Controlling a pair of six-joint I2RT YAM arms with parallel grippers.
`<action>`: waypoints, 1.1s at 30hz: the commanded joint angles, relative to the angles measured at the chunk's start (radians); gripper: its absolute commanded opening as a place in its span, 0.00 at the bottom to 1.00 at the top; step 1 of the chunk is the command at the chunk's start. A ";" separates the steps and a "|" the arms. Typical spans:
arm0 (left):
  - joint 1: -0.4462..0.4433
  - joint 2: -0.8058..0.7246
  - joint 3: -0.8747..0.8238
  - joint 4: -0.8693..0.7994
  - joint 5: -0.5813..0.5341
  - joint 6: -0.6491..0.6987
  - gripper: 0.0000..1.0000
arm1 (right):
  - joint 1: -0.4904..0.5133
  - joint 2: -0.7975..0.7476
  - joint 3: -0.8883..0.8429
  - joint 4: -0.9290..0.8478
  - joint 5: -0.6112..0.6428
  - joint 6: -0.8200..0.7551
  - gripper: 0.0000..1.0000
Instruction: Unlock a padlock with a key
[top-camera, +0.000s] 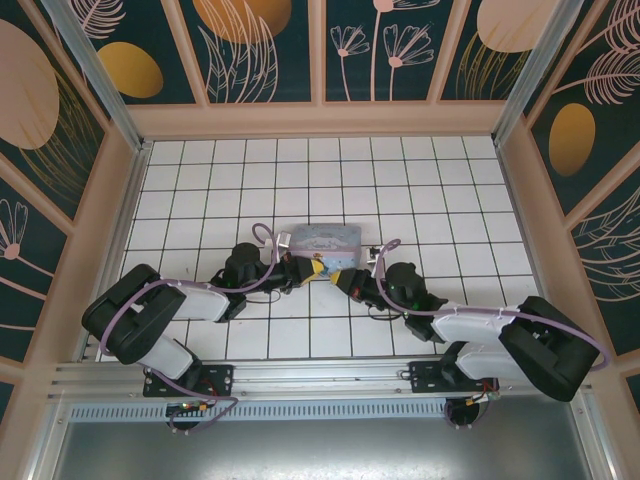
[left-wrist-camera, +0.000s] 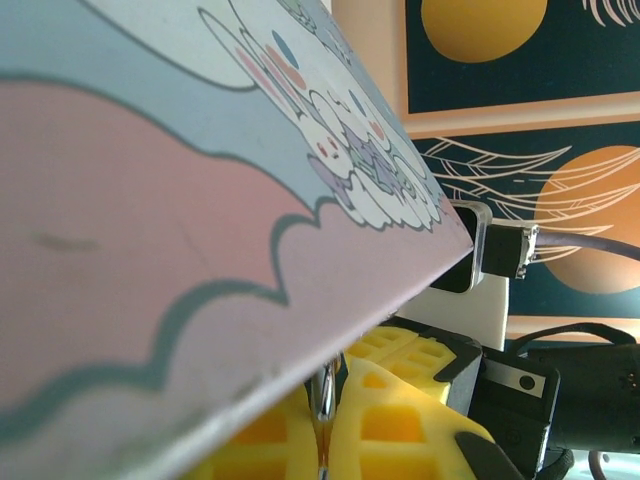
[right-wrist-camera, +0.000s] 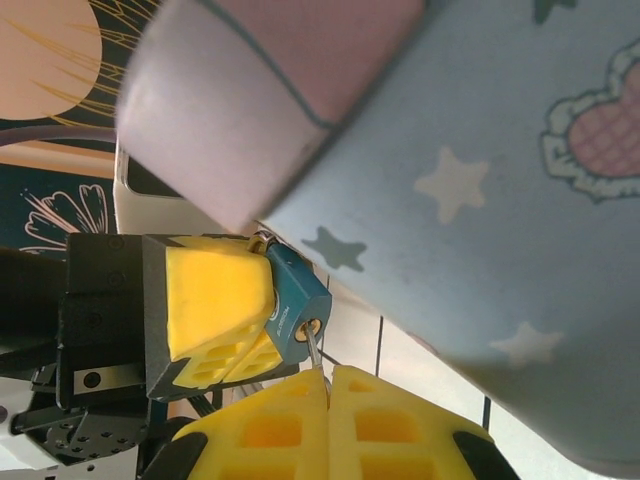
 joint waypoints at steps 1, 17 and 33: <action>-0.009 -0.039 0.008 0.038 0.065 0.035 0.00 | -0.031 0.012 -0.001 0.123 -0.008 0.029 0.00; -0.011 -0.132 0.003 0.001 0.100 0.023 0.00 | -0.048 0.070 0.046 0.170 -0.038 0.100 0.00; -0.010 -0.198 -0.030 0.033 0.113 -0.025 0.00 | -0.048 0.107 0.046 0.277 -0.042 0.176 0.00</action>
